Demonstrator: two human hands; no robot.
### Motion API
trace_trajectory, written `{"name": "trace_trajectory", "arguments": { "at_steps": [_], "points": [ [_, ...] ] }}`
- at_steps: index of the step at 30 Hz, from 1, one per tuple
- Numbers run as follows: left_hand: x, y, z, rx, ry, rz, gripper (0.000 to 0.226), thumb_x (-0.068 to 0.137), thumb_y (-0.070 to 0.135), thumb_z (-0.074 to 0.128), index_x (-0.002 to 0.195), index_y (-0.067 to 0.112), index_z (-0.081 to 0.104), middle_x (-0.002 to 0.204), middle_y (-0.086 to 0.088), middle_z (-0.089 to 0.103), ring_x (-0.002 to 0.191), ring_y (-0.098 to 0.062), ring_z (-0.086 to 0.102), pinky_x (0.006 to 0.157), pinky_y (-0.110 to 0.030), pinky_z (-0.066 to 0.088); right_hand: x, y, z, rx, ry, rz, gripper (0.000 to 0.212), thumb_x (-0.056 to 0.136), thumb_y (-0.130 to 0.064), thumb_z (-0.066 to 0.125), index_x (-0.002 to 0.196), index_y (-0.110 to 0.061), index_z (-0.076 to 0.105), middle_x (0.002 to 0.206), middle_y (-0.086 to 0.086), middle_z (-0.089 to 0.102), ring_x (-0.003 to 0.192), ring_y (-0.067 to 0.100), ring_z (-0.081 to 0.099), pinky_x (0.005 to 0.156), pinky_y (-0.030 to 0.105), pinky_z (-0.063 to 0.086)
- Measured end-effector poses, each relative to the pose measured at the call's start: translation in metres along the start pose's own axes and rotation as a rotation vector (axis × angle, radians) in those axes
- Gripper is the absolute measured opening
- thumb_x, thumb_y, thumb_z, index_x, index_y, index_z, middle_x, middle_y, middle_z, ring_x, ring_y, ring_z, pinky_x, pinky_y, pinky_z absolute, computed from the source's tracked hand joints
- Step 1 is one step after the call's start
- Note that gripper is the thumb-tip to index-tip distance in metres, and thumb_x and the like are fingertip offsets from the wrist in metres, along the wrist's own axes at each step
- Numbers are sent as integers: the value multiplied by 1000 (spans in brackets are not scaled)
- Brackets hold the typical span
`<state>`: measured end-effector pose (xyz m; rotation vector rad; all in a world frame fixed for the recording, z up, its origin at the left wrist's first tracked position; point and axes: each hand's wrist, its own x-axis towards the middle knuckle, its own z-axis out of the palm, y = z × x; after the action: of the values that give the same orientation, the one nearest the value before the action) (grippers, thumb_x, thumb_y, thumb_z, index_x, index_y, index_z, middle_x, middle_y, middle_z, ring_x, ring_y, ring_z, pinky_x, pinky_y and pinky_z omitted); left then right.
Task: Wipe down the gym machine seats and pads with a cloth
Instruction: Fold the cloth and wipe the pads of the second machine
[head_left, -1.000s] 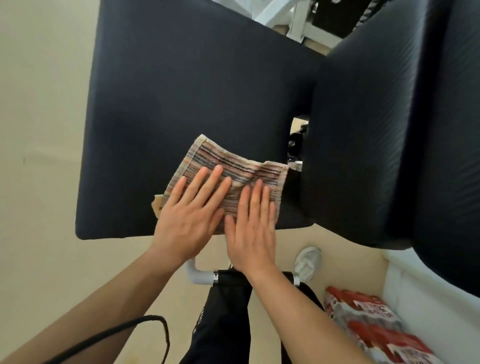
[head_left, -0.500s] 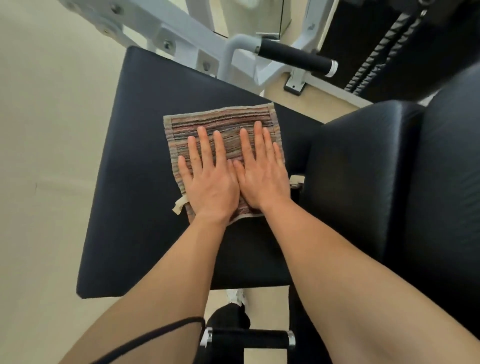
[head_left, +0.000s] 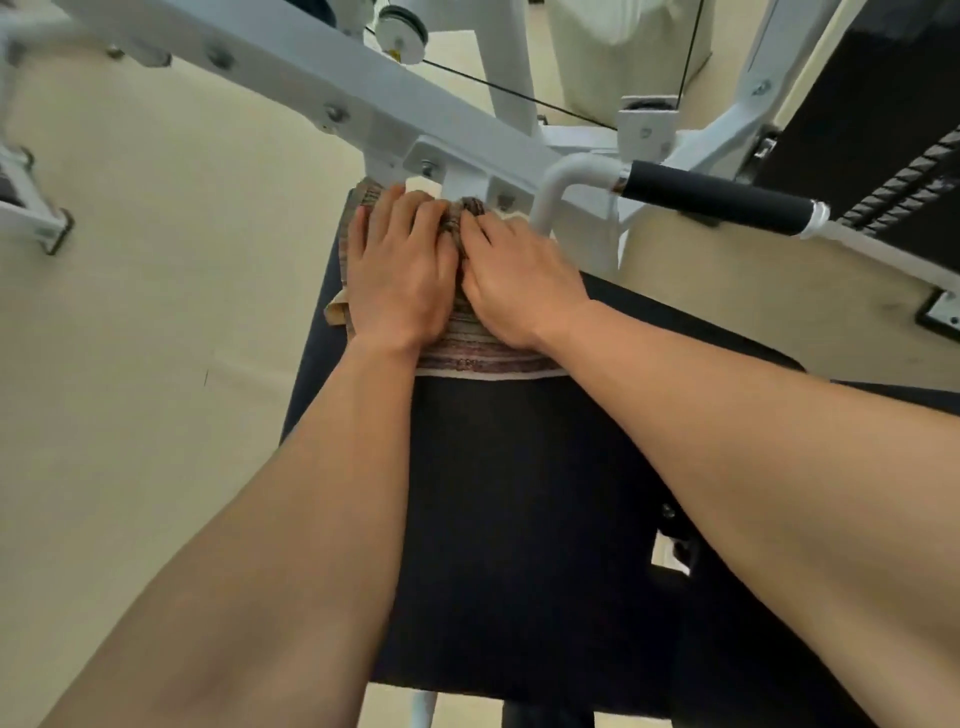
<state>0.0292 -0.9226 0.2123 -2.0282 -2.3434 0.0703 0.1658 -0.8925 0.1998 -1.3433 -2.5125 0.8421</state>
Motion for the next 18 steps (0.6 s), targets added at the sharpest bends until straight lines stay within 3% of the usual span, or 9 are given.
{"name": "trace_trajectory", "arguments": {
  "at_steps": [3, 6, 8, 11, 13, 15, 18],
  "points": [
    [31, -21, -11, -70, 7, -33, 36, 93, 32, 35, 105, 12, 63, 115, -10, 65, 116, -32, 51, 101, -43, 37, 24, -15, -1, 106, 3, -29, 49, 100, -27, 35, 147, -12, 38, 142, 8, 50, 126, 28, 49, 99, 43, 42],
    [58, -39, -26, -223, -147, -162, 36, 88, 32, 37, 88, 11, 67, 103, -15, 68, 98, -35, 55, 82, -41, 41, 43, -22, -2, 198, -56, -33, 54, 101, -33, 34, 152, -15, 30, 146, 7, 49, 127, 30, 51, 95, 46, 44],
    [68, -42, -36, -205, -238, -211, 39, 88, 36, 40, 83, 12, 70, 100, -19, 70, 89, -36, 56, 76, -40, 42, 46, -19, -2, 216, -95, -44, 54, 103, -37, 33, 152, -16, 29, 146, 7, 50, 125, 32, 53, 95, 48, 45],
    [85, -28, -40, 52, -383, -196, 42, 94, 39, 40, 99, 11, 71, 114, -23, 68, 95, -39, 58, 81, -41, 42, 31, -4, -4, 203, -56, -18, 46, 104, -41, 34, 142, -17, 41, 131, 9, 59, 113, 33, 60, 89, 45, 48],
    [95, -12, -40, 213, -518, -159, 47, 96, 43, 37, 118, 13, 66, 127, -19, 64, 110, -39, 59, 89, -42, 43, 13, 3, -2, 157, 11, 42, 42, 104, -42, 36, 135, -16, 48, 122, 8, 63, 106, 29, 61, 83, 42, 49],
    [100, 6, -37, 292, -605, -115, 48, 99, 44, 33, 124, 15, 62, 132, -15, 62, 115, -35, 59, 89, -43, 42, -2, -1, 1, 113, 85, 109, 38, 103, -41, 39, 128, -15, 52, 119, 7, 63, 105, 27, 60, 84, 41, 49],
    [85, 11, -32, 317, -499, -48, 49, 102, 41, 32, 117, 9, 66, 123, -17, 66, 110, -37, 61, 79, -41, 36, -3, -13, 0, 107, 130, 176, 34, 102, -36, 41, 125, -16, 54, 120, 5, 62, 107, 27, 59, 87, 42, 50]
  ]
}}
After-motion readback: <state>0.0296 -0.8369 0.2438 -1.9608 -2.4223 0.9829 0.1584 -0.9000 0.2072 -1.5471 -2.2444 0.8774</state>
